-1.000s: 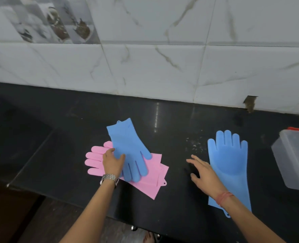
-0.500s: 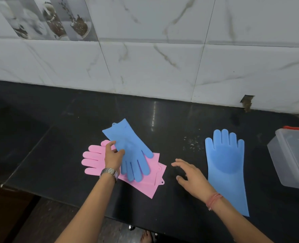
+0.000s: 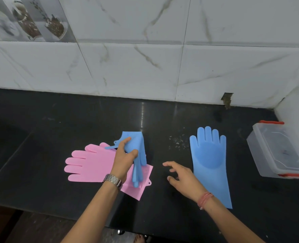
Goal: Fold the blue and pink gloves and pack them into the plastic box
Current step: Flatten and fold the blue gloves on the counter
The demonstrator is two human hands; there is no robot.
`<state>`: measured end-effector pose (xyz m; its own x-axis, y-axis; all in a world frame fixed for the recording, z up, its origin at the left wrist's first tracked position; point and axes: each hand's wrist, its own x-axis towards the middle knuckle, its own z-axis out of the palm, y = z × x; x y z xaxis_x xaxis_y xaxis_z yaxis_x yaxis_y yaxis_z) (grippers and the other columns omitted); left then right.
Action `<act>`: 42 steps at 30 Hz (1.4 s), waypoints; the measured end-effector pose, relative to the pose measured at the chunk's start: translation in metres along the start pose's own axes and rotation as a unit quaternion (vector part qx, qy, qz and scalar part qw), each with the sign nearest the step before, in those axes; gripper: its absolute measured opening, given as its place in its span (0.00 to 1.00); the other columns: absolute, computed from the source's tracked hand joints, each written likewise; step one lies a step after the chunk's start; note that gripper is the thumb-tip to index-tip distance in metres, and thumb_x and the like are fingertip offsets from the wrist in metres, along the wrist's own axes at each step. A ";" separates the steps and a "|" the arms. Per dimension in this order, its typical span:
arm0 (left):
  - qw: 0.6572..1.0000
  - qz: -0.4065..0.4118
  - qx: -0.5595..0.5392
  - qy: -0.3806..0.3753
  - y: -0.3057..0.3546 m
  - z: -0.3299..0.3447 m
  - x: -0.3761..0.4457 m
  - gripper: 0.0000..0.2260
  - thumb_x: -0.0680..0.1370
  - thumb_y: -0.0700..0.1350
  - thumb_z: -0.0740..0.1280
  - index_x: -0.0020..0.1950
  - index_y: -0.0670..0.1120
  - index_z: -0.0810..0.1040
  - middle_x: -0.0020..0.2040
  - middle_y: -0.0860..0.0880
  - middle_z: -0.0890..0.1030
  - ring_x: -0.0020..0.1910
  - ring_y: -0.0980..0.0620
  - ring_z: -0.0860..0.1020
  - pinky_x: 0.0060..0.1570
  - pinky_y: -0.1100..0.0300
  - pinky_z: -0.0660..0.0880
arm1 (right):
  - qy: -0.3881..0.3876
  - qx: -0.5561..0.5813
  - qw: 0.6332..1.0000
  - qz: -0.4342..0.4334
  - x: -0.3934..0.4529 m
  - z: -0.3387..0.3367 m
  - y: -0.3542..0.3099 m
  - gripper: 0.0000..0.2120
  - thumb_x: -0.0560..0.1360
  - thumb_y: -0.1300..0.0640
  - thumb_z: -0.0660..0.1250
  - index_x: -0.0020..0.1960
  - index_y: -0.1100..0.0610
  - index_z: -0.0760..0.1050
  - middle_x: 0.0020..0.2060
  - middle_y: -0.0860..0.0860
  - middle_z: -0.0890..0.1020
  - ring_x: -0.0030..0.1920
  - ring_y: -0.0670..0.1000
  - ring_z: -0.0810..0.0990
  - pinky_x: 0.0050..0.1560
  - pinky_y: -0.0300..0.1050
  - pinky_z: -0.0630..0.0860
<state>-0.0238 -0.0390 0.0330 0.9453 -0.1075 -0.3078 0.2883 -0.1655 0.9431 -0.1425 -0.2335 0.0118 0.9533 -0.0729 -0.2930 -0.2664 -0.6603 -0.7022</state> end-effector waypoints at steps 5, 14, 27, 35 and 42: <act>0.974 0.097 0.178 -0.105 0.012 0.023 -0.022 0.20 0.73 0.37 0.64 0.60 0.59 0.74 0.60 0.53 0.72 0.48 0.56 0.75 0.37 0.66 0.74 | 0.045 0.009 0.999 -0.021 -0.010 -0.012 0.003 0.24 0.78 0.59 0.62 0.67 0.35 0.64 0.63 0.39 0.72 0.55 0.32 0.69 0.52 0.25 0.65; 0.721 0.325 0.506 -0.344 0.033 0.056 -0.059 0.15 0.73 0.39 0.62 0.51 0.56 0.81 0.47 0.54 0.81 0.44 0.54 0.78 0.43 0.56 0.75 | -0.028 -0.170 0.960 -0.222 -0.027 -0.060 -0.005 0.41 0.73 0.60 0.65 0.76 0.38 0.48 0.76 0.35 0.45 0.75 0.36 0.40 0.70 0.34 0.44; 0.546 0.520 0.552 -0.355 0.064 0.077 -0.080 0.07 0.63 0.44 0.73 0.33 0.53 0.76 0.38 0.59 0.77 0.42 0.57 0.74 0.39 0.64 0.64 | -0.053 -0.084 0.992 -0.076 -0.045 -0.061 -0.006 0.26 0.66 0.43 0.73 0.60 0.45 0.68 0.43 0.42 0.81 0.42 0.43 0.79 0.39 0.33 0.73; 0.676 0.533 0.470 -0.193 0.051 0.088 -0.078 0.18 0.66 0.35 0.68 0.50 0.53 0.74 0.56 0.57 0.77 0.47 0.53 0.74 0.39 0.60 0.69 | 0.015 0.039 0.998 0.051 -0.046 -0.071 0.002 0.04 0.77 0.56 0.64 0.44 0.51 0.76 0.37 0.48 0.78 0.38 0.45 0.76 0.37 0.34 0.70; 0.917 0.261 0.273 -0.130 0.010 0.094 -0.075 0.19 0.75 0.42 0.70 0.63 0.55 0.71 0.64 0.55 0.69 0.60 0.57 0.71 0.57 0.64 0.71 | 0.075 0.372 0.910 0.168 -0.054 -0.083 0.022 0.08 0.80 0.53 0.61 0.57 0.51 0.77 0.52 0.53 0.83 0.52 0.54 0.82 0.58 0.55 0.78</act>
<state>-0.1058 -0.1244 0.0539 0.8436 -0.5308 0.0814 -0.3800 -0.4829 0.7889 -0.1877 -0.3063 0.0665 0.7939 -0.3148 -0.5201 -0.5159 0.1038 -0.8503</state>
